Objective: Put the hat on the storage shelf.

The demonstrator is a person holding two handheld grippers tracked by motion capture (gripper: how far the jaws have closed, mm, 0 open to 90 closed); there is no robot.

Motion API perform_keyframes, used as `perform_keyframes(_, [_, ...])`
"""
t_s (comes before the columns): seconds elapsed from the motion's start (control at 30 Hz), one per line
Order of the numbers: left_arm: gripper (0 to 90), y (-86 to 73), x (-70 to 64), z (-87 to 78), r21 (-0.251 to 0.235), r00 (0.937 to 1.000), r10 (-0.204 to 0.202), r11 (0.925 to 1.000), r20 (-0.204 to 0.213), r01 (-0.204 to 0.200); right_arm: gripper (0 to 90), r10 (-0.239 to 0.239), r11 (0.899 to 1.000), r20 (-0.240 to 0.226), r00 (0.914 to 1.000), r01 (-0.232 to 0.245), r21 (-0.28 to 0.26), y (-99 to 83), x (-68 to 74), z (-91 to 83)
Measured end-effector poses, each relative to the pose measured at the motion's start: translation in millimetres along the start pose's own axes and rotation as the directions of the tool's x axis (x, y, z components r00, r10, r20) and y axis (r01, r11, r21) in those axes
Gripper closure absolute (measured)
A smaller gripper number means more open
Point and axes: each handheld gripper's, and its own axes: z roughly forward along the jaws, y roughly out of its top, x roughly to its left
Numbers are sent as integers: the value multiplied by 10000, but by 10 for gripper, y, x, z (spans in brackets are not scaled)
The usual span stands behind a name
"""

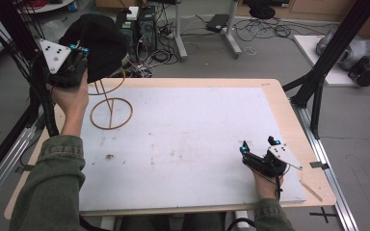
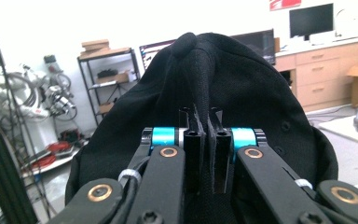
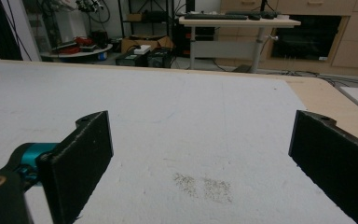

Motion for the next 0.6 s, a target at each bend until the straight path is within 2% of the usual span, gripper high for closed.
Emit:
perform_keyframes(0.13, [873, -28, 60, 55, 118, 9999, -131, 9998, -48, 132, 52, 49, 10000, 8, 10000, -49, 4, -1, -1, 1])
perform_keyframes(0.2, [873, -51, 75, 69, 360, 9997, -252, 9990, -19, 253, 52, 17, 10000, -29, 10000, -17, 19, 0, -10, 6])
perform_keyframes(0.4, [873, -165, 50, 73, 704, 9996, -221, 9973, 153, 210, 52, 96, 10000, 5, 10000, -96, -22, 8, -18, 9])
perform_keyframes(0.6, [872, -276, 77, 72, 1160, 9994, -310, 9928, 120, 294, 52, 15, 10000, -20, 10000, -15, -38, 16, -3, 8])
